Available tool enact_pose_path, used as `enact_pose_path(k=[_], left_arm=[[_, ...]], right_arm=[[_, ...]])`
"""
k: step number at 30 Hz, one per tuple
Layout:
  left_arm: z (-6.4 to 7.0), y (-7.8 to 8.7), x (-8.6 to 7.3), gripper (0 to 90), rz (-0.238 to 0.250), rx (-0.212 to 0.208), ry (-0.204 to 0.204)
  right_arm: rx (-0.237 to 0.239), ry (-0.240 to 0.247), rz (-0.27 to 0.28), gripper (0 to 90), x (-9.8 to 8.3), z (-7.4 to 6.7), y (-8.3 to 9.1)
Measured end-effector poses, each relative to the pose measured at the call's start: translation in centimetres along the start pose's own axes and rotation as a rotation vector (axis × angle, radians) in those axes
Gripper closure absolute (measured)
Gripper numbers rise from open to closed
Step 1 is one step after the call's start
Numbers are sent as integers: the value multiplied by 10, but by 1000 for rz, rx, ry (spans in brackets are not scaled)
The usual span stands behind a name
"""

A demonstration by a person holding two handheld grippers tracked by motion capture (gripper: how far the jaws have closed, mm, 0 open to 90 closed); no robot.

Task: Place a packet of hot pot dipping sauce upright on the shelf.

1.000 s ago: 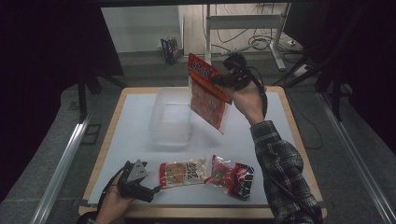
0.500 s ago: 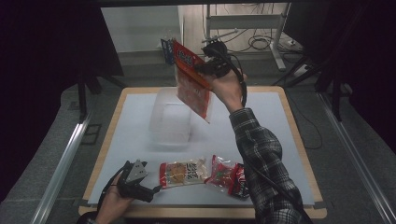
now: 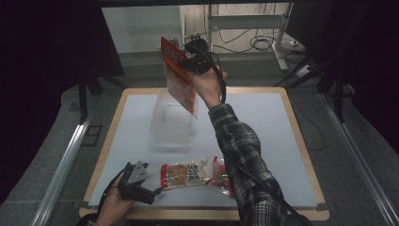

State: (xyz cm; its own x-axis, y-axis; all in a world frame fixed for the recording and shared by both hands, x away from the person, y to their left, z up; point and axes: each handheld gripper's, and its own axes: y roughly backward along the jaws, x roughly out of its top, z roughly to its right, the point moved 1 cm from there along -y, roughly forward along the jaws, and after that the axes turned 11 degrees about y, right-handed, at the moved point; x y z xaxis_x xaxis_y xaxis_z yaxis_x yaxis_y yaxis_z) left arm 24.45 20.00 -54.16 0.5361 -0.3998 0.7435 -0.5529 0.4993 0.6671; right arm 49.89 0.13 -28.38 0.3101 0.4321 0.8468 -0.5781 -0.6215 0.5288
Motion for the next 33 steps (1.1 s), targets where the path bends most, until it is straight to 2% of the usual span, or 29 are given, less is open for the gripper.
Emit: enact_pose_path(k=[5, 10, 13, 18, 22, 25, 29, 31, 33], left_arm=[[0, 0, 0, 10, 1, 0, -3], [1, 0, 0, 10, 3, 0, -6], [1, 0, 0, 10, 3, 1, -8], [1, 0, 0, 10, 2, 2, -9], [1, 0, 0, 10, -2, 3, -15], [2, -1, 0, 10, -7, 4, -20], [2, 0, -1, 10, -10, 6, -18], [2, 0, -1, 10, -10, 9, -17], [2, 1, -2, 10, -12, 12, -16]], right_arm=[[-3, -11, -13, 888, 0, -6, -18], [-17, 3, -37, 888, -5, -13, -37], [-23, 14, -63, 888, -11, -17, -50], [-13, 1, -88, 888, -27, -16, -69], [-9, -6, -93, 888, -35, -12, -75], [-13, 8, -113, 888, -44, -10, -80], [-8, -7, -88, 888, -53, -4, -80], [-28, 3, -96, 887, -55, 0, -79], [-85, 40, -131, 883, -59, 4, -81]])
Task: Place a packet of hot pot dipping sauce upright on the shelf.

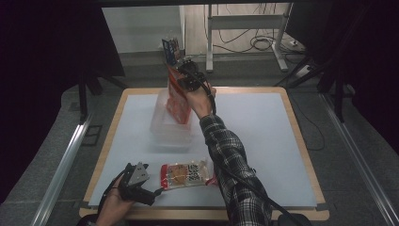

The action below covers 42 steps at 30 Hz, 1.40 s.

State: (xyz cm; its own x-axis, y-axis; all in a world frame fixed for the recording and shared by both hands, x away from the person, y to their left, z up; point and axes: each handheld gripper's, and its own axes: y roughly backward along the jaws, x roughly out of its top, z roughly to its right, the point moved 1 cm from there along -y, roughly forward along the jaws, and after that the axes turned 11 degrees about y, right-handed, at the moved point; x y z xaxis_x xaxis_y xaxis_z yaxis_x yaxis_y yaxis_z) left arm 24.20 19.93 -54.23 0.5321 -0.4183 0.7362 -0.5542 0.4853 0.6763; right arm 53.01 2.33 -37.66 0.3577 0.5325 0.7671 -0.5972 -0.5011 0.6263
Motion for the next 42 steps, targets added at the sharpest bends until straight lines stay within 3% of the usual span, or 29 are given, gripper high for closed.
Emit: enact_pose_path(k=[2, 8, 17, 23, 26, 30, 42], left_arm=[[0, 0, 0, 10, 0, 1, 1], [0, 0, 0, 10, 1, 1, 3], [0, 1, -1, 10, 3, 3, 3], [0, 2, -1, 10, 2, 6, 9], [0, 1, -2, 10, 1, 6, 10], [-1, 1, -2, 10, -1, 6, 13], [-1, 1, -2, 10, 2, 3, 21]], right_arm=[[-42, 15, -13, 880, -6, 4, -3], [-29, 30, -10, 838, -9, 14, 1], [-35, 95, -13, 329, -8, 19, 6], [42, 92, -16, 97, -12, 32, 14], [21, 124, -2, 63, -16, 35, 21], [30, 154, 6, 14, -23, 41, 31], [54, 178, 8, 0, -37, 42, 51]])
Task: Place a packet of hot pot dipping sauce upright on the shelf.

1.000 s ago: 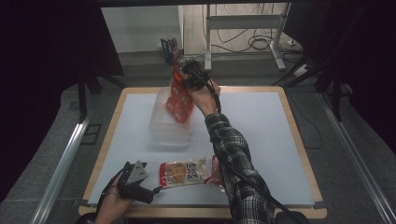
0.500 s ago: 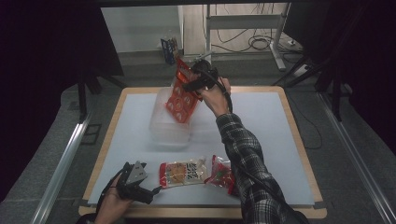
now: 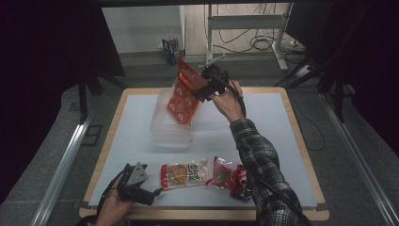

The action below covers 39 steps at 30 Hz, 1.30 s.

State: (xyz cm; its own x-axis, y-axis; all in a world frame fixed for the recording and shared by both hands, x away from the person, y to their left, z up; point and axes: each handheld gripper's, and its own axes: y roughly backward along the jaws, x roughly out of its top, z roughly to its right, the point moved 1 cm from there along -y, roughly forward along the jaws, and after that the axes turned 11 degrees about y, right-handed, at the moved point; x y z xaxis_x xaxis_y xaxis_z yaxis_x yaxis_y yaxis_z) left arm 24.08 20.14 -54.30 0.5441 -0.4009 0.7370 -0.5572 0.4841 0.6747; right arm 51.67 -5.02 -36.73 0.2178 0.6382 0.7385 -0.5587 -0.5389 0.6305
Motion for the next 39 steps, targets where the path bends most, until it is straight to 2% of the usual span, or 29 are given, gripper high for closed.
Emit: enact_pose_path(k=[11, 24, 39], left_arm=[[0, 0, 0, 10, -2, -1, 0], [0, 0, 0, 8, -3, -7, 2], [-1, 1, 1, 4, 10, -19, 7]], right_arm=[[37, 20, 29, 0, -10, -5, 12], [43, -1, 61, 0, -26, -16, 30], [82, 9, 93, 3, -52, -41, 51]])
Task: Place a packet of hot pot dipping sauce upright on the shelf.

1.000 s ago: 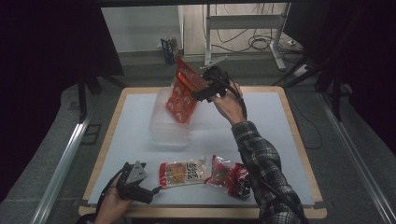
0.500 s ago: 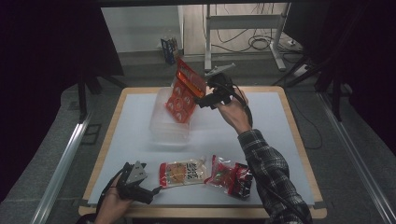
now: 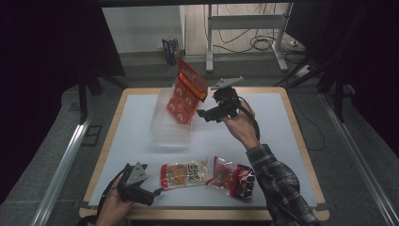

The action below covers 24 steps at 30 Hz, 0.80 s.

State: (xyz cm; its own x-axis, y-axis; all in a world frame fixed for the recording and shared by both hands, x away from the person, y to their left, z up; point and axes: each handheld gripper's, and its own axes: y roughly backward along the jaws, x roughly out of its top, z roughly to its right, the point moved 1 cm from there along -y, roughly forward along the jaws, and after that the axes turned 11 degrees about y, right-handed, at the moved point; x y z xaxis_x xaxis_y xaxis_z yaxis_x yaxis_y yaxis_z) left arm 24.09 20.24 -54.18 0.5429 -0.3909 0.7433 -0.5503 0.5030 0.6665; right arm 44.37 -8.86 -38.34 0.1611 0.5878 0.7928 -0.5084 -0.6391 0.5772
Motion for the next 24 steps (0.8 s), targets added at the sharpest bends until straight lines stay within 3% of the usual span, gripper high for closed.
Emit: enact_pose_path(k=[24], left_arm=[[2, -1, 0, 4, -8, 3, -11]], right_arm=[[18, -4, -13, 5, -53, -36, 21]])
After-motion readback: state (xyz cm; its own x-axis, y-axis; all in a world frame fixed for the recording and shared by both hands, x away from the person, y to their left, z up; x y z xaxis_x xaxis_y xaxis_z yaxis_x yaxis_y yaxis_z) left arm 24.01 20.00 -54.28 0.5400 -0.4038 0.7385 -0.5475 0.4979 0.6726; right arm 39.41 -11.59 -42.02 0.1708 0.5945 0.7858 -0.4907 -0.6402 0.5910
